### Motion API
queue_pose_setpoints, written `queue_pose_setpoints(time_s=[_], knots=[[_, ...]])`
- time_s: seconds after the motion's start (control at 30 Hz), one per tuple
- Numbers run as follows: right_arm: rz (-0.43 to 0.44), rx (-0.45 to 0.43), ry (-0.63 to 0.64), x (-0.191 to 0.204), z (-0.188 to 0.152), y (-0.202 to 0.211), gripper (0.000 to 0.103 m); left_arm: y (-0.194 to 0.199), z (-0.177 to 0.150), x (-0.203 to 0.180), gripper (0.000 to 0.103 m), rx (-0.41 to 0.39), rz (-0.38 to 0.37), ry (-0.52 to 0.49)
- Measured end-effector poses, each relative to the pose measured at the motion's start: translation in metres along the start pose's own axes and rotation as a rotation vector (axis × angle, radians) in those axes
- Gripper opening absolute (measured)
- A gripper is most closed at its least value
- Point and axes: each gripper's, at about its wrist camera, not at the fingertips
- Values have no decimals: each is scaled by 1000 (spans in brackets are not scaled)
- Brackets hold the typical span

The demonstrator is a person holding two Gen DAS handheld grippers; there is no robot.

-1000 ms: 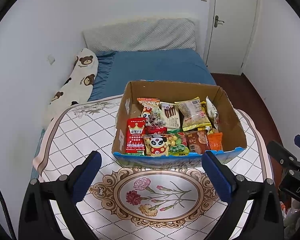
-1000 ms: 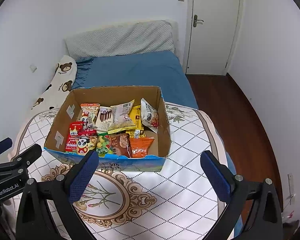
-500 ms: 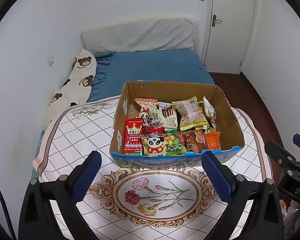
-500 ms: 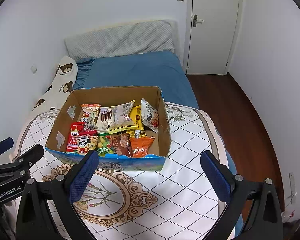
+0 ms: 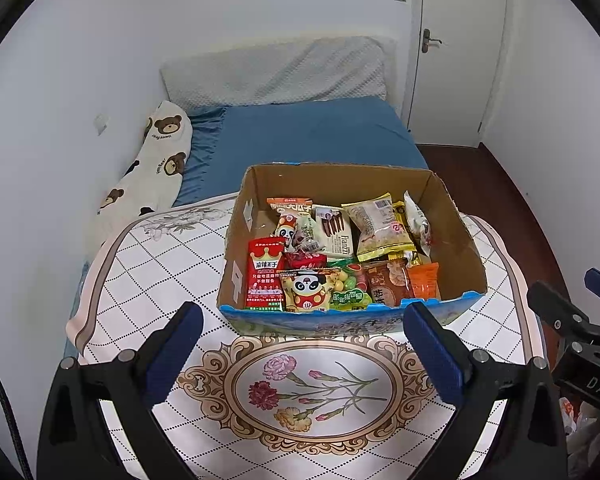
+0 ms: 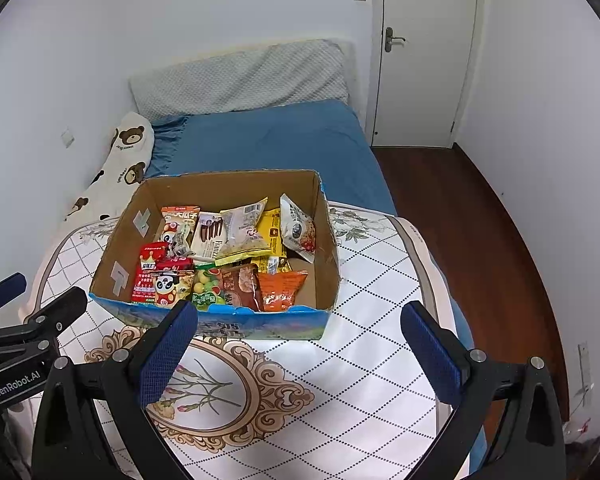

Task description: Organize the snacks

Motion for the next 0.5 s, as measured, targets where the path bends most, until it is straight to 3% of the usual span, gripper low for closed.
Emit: queue_pose_setpoints(time_s=[0.5], knots=[[-5, -1, -8, -3, -1, 0, 103, 0, -2, 1, 102, -1, -6, -9]])
Point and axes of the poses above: each gripper's, at about its wrist camera, not at the fingertips, and y roughly against the way its jaws point, x to its left, z to its top, and after that the axes turned 1 degree about z, right-handed
